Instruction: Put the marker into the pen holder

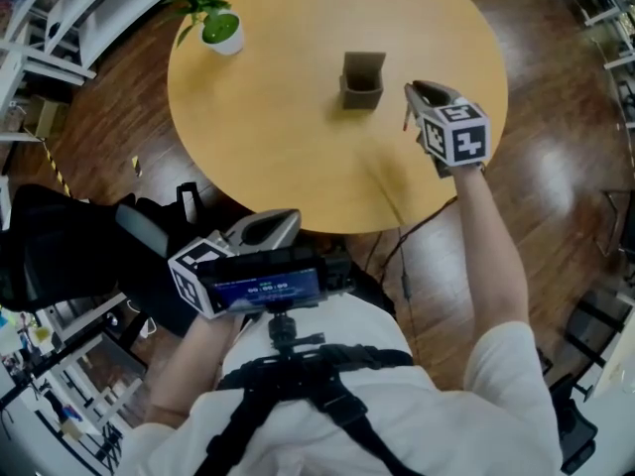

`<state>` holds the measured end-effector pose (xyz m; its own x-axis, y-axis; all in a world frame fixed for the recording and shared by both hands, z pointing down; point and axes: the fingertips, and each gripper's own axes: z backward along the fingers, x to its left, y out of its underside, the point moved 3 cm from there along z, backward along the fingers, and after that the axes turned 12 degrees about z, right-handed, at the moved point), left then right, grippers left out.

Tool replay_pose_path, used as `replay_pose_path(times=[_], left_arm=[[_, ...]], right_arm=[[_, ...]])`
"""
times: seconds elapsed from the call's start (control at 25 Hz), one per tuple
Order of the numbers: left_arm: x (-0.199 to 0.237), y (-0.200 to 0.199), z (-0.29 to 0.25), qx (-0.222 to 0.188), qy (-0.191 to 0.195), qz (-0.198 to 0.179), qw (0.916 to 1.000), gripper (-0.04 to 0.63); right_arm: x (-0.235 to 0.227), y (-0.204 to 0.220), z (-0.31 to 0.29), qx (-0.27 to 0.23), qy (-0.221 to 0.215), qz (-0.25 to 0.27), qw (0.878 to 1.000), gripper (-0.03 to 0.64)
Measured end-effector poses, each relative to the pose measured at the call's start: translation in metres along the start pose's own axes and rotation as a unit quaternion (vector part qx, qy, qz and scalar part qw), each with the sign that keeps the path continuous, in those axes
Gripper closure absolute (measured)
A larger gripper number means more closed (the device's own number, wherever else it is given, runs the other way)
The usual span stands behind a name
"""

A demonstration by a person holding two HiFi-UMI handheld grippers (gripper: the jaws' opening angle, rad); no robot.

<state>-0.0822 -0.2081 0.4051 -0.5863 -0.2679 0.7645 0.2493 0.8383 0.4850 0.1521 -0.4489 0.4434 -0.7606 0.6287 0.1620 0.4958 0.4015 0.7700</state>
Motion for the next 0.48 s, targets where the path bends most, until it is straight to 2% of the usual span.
replay_pose_path(times=[0.12, 0.28, 0.36, 0.48], left_arm=[[-0.005, -0.002, -0.003, -0.004, 0.001, -0.005, 1.0000, 0.600], [-0.004, -0.004, 0.000, -0.013, -0.005, 0.000, 0.9999, 0.600], [-0.003, -0.004, 0.003, -0.019, -0.011, 0.002, 0.9998, 0.600], [0.000, -0.003, 0.006, -0.025, -0.019, 0.006, 0.9995, 0.600]], right_arm=[[0.000, -0.043, 0.011, -0.078, 0.017, -0.019, 0.997, 0.554], [0.004, -0.097, 0.021, -0.172, 0.043, -0.025, 0.984, 0.554], [0.008, -0.113, 0.015, -0.194, 0.054, -0.019, 0.979, 0.554], [0.017, -0.111, -0.009, -0.191, 0.059, -0.012, 0.980, 0.554]])
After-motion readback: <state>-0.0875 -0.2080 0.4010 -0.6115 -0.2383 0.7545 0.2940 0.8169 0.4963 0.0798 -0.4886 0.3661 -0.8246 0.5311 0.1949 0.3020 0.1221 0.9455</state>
